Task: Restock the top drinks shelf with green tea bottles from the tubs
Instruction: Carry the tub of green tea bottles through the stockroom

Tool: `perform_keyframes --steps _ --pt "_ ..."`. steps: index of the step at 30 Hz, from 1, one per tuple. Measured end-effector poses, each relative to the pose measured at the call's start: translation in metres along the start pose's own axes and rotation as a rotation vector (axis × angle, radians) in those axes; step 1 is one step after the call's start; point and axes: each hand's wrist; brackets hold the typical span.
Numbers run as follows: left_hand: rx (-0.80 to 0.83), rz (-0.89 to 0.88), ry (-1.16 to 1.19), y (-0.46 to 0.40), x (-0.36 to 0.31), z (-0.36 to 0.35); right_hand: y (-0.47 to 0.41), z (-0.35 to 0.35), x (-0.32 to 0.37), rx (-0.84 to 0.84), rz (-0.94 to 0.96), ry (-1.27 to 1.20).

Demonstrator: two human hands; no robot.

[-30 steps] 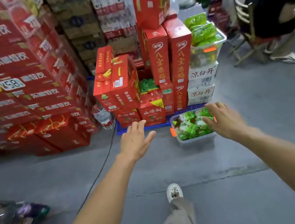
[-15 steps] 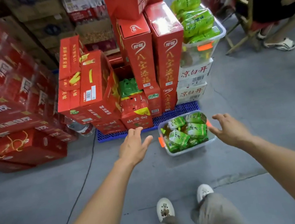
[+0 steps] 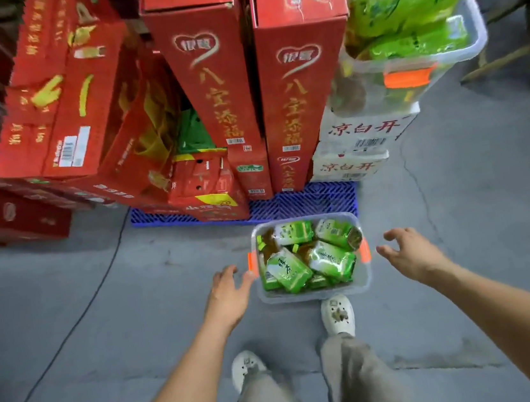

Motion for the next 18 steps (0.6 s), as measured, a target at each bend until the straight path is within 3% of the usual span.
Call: perform_keyframes --steps 6,10,15,18 --pt "0.084 0.076 -0.013 -0.088 -0.026 -0.08 -0.103 -0.066 -0.054 0.089 -0.082 -0.2" --pt "0.097 0.137 -0.035 -0.175 -0.022 -0.124 -0.175 -0.11 -0.096 0.024 -0.141 -0.288" --pt "-0.063 0.248 0.109 -0.267 -0.007 -0.172 -0.253 -0.158 -0.144 -0.106 -0.208 -0.422" --pt "-0.153 0.415 0.236 -0.306 0.004 -0.193 -0.29 -0.185 -0.167 -0.123 -0.336 -0.485"
Point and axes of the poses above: each hand's wrist, its own y-axis away from the middle knuckle, its own z-axis out of the back of the hand, x = y × z, and after that the axes turned 11 degrees about z, right-handed
